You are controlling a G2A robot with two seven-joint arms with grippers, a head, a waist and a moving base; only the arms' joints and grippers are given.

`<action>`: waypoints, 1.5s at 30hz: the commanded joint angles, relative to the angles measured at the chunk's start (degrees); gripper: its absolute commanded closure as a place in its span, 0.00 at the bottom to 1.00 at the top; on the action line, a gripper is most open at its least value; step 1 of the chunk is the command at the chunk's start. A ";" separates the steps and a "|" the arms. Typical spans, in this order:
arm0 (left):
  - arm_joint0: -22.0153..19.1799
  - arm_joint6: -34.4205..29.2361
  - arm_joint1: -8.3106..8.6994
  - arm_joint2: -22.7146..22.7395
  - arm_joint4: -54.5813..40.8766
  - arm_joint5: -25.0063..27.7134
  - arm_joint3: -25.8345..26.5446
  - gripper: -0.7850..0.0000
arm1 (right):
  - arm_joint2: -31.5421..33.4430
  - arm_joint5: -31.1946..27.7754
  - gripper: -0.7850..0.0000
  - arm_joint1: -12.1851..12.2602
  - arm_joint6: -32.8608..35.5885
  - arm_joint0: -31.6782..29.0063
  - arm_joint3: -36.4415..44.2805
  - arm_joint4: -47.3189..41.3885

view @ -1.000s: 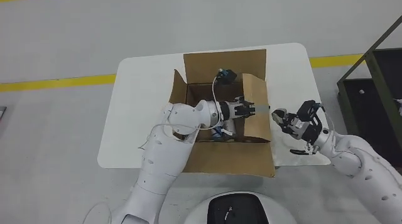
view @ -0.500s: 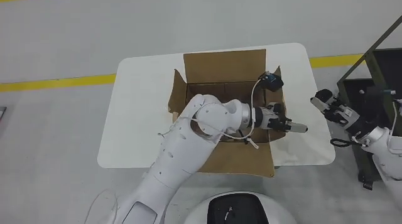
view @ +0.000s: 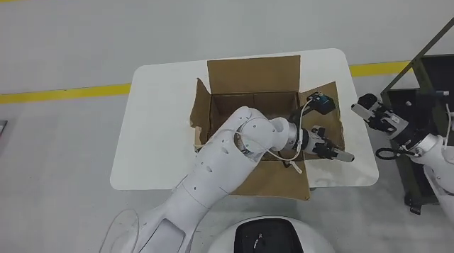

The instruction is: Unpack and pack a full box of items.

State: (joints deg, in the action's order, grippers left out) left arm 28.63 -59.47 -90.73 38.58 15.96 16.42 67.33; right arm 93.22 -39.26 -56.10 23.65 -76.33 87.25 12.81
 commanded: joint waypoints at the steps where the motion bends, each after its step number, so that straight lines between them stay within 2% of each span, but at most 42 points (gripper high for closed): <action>1: -0.14 -0.19 -0.14 -0.26 -0.11 0.12 -0.52 0.00 | -1.37 0.60 0.56 -0.13 0.53 1.09 -0.83 0.40; 2: -0.20 -0.23 -0.19 -0.34 -0.16 0.12 -0.73 0.00 | -2.08 0.77 0.58 -0.23 0.44 1.53 -1.34 0.51; 5: -0.42 -0.36 -0.33 -0.53 -0.14 0.18 -1.12 0.00 | -4.13 1.01 0.76 -0.48 0.60 2.80 -2.89 1.45; 6: -0.44 -0.40 -0.36 -0.54 -0.20 0.18 -1.22 0.00 | -4.74 1.23 0.79 -0.56 0.59 3.22 -3.39 1.73; 8: -0.47 -0.46 -0.38 -0.52 -0.09 0.30 -1.46 0.00 | -5.85 1.43 0.98 -0.74 0.31 3.90 -4.46 2.20; 9: -0.47 -0.51 -0.36 -0.44 -0.04 0.28 -1.63 0.00 | -6.37 1.29 1.00 -0.84 0.08 4.17 -4.93 2.26; 15: -0.24 -0.49 0.05 0.87 0.30 0.09 -1.58 0.00 | -8.19 0.69 1.00 -1.18 -0.67 5.22 -6.99 2.45; 21: 0.39 -0.46 1.20 3.67 2.36 -0.65 0.09 0.00 | -8.94 0.24 1.00 -1.37 -1.27 5.96 -8.02 2.40; 25: 0.50 -1.26 2.76 5.41 12.03 -3.00 3.08 0.00 | -8.49 -0.28 1.00 -1.38 -2.47 6.14 -8.44 2.59; 27: 2.08 -2.10 3.49 8.10 10.10 -5.20 4.16 0.00 | -8.20 -0.74 1.00 -1.37 -3.00 6.10 -8.48 2.88; 28: 2.16 -2.67 3.98 9.08 12.12 -6.34 4.64 0.00 | -8.09 -0.85 1.00 -1.36 -3.14 6.08 -8.43 3.04; 34: 5.56 -4.12 6.83 12.31 30.33 -12.66 10.30 0.00 | -7.81 -1.33 1.00 -1.35 -4.05 6.00 -8.15 4.50; 42: 6.10 -4.40 7.09 12.63 31.82 -13.02 10.90 0.00 | -7.75 -0.99 1.00 -1.40 -5.31 5.71 -7.11 6.87; 43: 6.10 -4.40 7.09 12.63 31.82 -13.02 10.90 0.00 | -7.68 -0.96 0.84 -1.39 -5.40 5.66 -6.93 7.04; 45: 6.10 -4.40 7.09 12.63 31.82 -13.02 10.90 0.00 | -7.40 -0.91 0.77 -1.37 -5.74 5.43 -6.52 7.49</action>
State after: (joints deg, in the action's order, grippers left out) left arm 34.73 -63.86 -83.64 51.21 47.77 3.39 78.23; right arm 85.66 -40.20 -57.48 18.10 -70.76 80.53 20.09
